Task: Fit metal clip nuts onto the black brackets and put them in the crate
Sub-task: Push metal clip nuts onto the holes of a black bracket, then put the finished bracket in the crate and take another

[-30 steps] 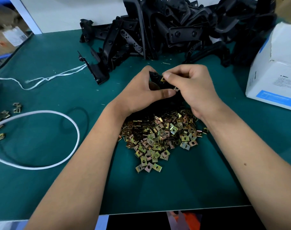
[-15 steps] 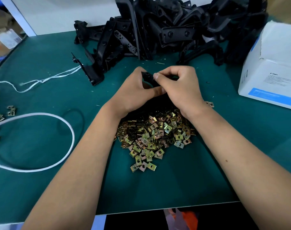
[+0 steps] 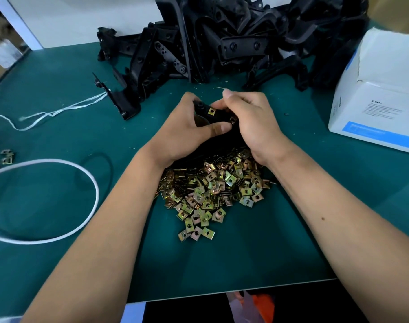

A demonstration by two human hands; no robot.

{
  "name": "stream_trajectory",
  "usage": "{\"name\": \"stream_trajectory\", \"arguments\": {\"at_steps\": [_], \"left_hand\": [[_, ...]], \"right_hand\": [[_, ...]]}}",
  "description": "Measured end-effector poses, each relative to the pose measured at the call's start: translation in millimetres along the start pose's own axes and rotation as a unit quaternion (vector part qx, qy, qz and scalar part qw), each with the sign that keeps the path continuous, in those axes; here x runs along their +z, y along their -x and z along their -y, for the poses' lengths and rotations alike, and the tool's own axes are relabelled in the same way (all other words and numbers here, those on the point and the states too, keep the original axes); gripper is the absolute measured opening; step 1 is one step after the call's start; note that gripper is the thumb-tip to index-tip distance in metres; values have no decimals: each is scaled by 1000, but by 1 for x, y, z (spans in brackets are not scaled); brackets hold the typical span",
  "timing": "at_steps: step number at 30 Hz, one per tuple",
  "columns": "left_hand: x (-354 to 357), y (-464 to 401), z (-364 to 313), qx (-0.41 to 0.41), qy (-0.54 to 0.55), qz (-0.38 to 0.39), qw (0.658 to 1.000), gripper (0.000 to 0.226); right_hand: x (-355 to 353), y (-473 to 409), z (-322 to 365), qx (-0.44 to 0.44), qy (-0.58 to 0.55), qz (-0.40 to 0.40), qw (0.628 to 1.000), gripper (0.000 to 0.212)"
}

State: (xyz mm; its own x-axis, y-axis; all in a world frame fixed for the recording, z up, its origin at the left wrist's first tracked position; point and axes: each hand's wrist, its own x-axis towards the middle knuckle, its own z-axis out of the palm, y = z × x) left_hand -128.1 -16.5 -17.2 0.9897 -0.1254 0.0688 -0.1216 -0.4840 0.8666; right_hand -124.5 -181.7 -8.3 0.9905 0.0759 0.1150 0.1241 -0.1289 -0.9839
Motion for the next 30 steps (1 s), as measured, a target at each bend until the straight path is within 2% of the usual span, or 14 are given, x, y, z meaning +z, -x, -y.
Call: {"name": "stream_trajectory", "arguments": {"at_steps": [6,15,23,28,30], "left_hand": [[2,-2,5,21,-18,-12,1000,49],[4,-5,7,34,-75,-16,996,45],[6,-4,9,32,-74,-26,996,57],[6,-4,3,7,-75,-40,996,51],[4,-1,1,0,-68,-29,997,48]], "right_hand": [[2,3,-2,-28,21,11,999,29],[8,4,-6,-75,80,-43,993,17],[5,1,-4,-63,67,-3,996,27],[-12,0,-2,-31,59,28,997,34],[-17,1,0,-46,101,38,993,34]]}}
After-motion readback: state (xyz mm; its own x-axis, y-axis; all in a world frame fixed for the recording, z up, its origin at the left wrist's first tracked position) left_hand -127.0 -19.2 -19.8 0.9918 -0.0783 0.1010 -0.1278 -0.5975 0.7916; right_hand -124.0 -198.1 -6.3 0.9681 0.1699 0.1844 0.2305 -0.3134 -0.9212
